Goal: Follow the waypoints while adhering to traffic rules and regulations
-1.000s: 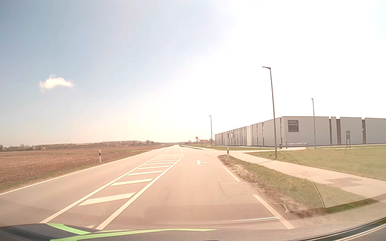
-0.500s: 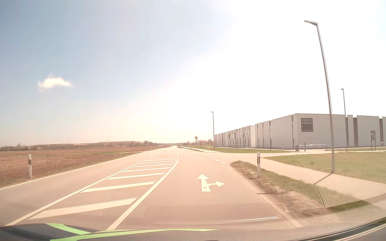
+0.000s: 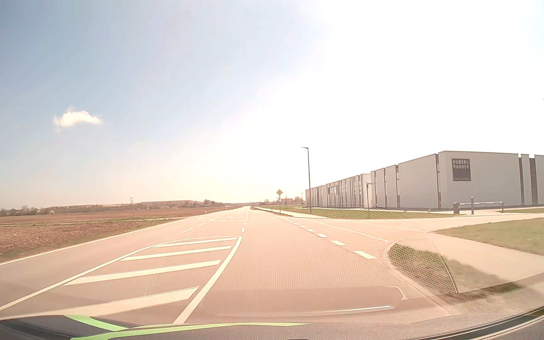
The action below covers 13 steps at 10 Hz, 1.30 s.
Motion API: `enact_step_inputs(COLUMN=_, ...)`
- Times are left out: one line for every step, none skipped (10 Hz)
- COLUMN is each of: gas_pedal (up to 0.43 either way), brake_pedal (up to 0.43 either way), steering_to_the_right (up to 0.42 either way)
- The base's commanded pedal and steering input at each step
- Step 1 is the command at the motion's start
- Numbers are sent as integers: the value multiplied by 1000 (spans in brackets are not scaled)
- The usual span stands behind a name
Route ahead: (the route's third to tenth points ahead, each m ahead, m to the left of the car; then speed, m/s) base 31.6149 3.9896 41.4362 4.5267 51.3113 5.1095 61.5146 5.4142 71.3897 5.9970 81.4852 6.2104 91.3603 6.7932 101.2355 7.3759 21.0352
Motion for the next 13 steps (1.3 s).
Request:
enact_step_inputs(gas_pedal=220, brake_pedal=0, steering_to_the_right=-10)
enact_step_inputs(gas_pedal=220, brake_pedal=0, steering_to_the_right=-11)
enact_step_inputs(gas_pedal=220, brake_pedal=0, steering_to_the_right=-11)
enact_step_inputs(gas_pedal=220, brake_pedal=0, steering_to_the_right=-12)
enact_step_inputs(gas_pedal=220, brake_pedal=0, steering_to_the_right=-12)
enact_step_inputs(gas_pedal=220, brake_pedal=0, steering_to_the_right=-13)
enact_step_inputs(gas_pedal=220, brake_pedal=0, steering_to_the_right=-14)
enact_step_inputs(gas_pedal=220, brake_pedal=0, steering_to_the_right=-14)
enact_step_inputs(gas_pedal=220, brake_pedal=0, steering_to_the_right=-14)
enact_step_inputs(gas_pedal=220, brake_pedal=0, steering_to_the_right=-14)
enact_step_inputs(gas_pedal=220, brake_pedal=0, steering_to_the_right=-13)
enact_step_inputs(gas_pedal=220, brake_pedal=0, steering_to_the_right=-13)
enact_step_inputs(gas_pedal=220, brake_pedal=0, steering_to_the_right=-13)
